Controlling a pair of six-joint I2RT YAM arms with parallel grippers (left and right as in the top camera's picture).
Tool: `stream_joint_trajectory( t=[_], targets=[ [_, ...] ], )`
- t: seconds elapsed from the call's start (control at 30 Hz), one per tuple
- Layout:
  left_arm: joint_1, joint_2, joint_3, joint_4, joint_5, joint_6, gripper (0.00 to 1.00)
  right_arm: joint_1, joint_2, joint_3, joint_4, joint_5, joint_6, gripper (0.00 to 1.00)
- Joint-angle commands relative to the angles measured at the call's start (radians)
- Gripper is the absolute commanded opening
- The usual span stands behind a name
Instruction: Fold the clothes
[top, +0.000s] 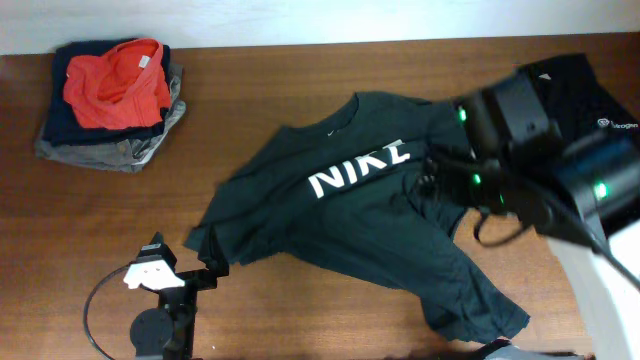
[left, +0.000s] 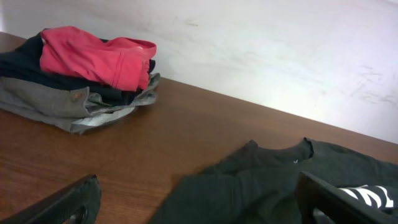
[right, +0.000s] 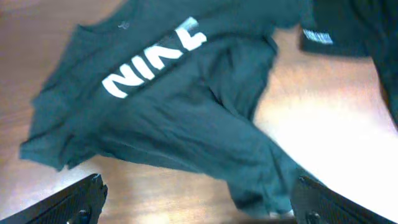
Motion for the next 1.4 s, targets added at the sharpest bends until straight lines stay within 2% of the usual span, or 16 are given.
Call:
stream_joint_trajectory(
  t=[0.0, 0.27, 0.5, 0.63, 0.73, 0.97, 1.2, 1.37],
  targets=[
    [0.005, -0.007, -0.006, -0.002, -0.004, 0.013, 0.99, 0.000, -0.142, -0.154, -0.007, 0.045, 0.200, 0.99],
    [0.005, -0.007, -0.006, -0.002, -0.004, 0.013, 0.99, 0.000, -0.362, -0.608, 0.011, -0.007, 0.403, 0.99],
    [0.005, -0.007, -0.006, -0.002, -0.004, 0.013, 0.99, 0.000, -0.401, -0.873, 0.101, -0.143, 0.411, 0.99],
    [0.005, -0.007, -0.006, -0.002, -0.004, 0.013, 0.99, 0.000, -0.391, -0.958, 0.125, -0.144, 0.417, 0.99],
    [0.005, -0.007, -0.006, -0.002, -0.003, 0.013, 0.99, 0.000, -0.386, -1.012, 0.135, -0.163, 0.475, 0.99],
    [0.005, -0.007, -0.006, -0.002, -0.003, 0.013, 0.99, 0.000, -0.383, -1.136, 0.283, -0.237, 0.482, 0.99],
    [0.005, -0.007, -0.006, -0.002, -0.004, 0.013, 0.99, -0.001, -0.345, -1.210, 0.383, -0.246, 0.483, 0.99],
    [0.005, -0.007, -0.006, -0.002, -0.004, 0.013, 0.99, -0.001, -0.256, -1.226, 0.431, -0.246, 0.483, 0.99]
  ],
)
